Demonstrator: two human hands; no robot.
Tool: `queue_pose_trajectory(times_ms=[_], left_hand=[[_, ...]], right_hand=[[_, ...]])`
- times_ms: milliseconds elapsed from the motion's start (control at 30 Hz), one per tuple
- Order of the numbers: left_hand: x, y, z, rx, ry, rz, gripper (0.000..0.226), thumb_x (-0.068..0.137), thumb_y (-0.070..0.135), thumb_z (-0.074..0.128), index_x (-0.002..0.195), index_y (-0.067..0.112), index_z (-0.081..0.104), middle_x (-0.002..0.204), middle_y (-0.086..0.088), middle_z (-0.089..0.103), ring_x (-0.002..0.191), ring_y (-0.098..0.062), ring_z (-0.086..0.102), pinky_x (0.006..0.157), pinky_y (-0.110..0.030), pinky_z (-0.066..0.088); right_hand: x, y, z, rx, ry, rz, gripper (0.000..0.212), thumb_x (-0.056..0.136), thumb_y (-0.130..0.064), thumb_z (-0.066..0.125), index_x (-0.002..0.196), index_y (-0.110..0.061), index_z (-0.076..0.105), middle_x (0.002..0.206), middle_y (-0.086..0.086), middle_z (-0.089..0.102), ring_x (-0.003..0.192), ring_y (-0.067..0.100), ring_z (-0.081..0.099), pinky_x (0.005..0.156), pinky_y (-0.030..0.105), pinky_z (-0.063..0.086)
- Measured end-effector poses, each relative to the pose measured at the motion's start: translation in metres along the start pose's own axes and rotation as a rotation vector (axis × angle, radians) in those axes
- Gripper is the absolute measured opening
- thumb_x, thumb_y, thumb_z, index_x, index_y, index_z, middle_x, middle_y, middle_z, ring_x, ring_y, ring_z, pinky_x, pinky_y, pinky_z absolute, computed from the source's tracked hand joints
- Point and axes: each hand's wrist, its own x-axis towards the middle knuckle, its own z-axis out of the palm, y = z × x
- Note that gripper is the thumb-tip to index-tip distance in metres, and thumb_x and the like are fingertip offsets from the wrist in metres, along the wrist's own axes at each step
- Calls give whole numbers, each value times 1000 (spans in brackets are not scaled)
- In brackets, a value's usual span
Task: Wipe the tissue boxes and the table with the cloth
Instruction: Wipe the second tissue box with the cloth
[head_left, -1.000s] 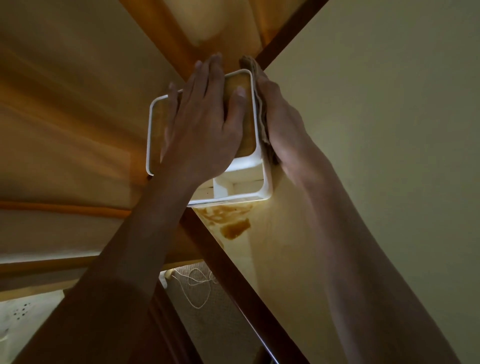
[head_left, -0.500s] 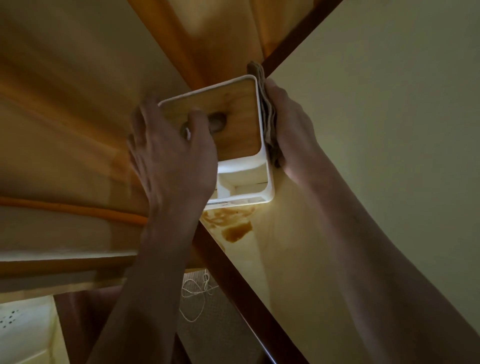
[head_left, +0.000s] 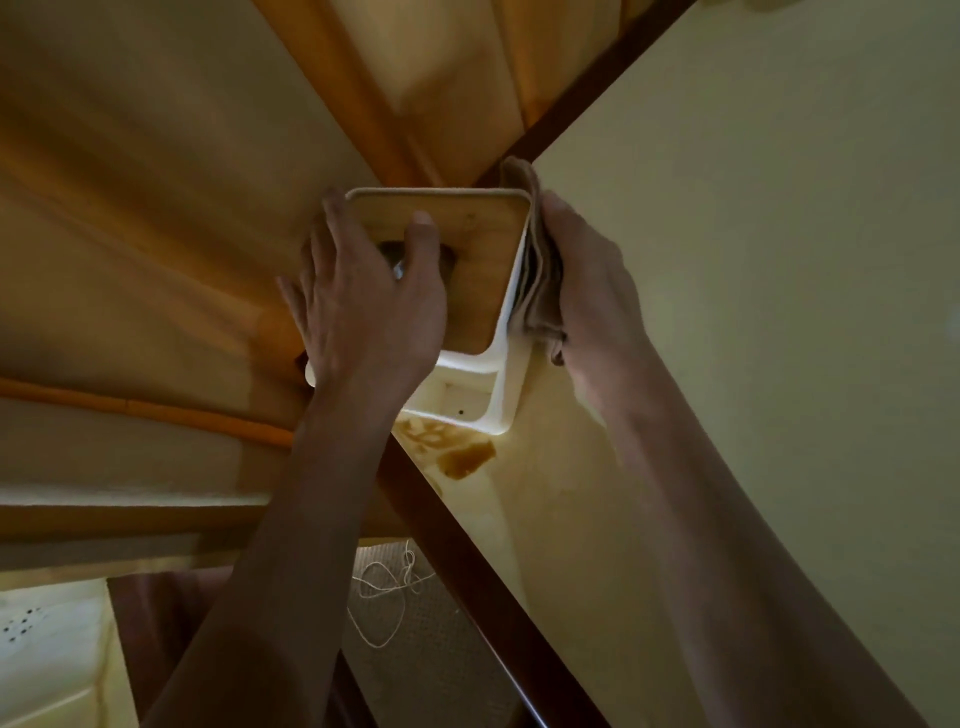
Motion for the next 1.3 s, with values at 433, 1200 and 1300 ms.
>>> queue_pose_trajectory(times_ms=[433,1200,1300], left_hand=[[16,6,-2,-99,-216,195,70,97,74,29,158,42,17,164,15,23,152,-22,21,121,-56,24],[32,25,24,246,-156,611,57,106,41,19,154,14,34,160,-4,36,151,-22,25,121,-60,14],[33,24,24,236,-154,594,56,106,43,19,155,18,32,161,0,33,152,-17,22,123,-56,11]], right_hand=[[-71,36,-12,-1,-8,-124,58,106,-52,42,145,-11,52,76,-16,50,77,10,44,64,20,34],[-20,33,1,-181,-99,-43,63,102,-65,18,161,-44,12,169,-3,23,156,15,20,126,53,22],[15,16,-2,-182,-119,-48,57,108,-49,19,163,-35,15,169,-14,19,154,0,16,129,41,14]])
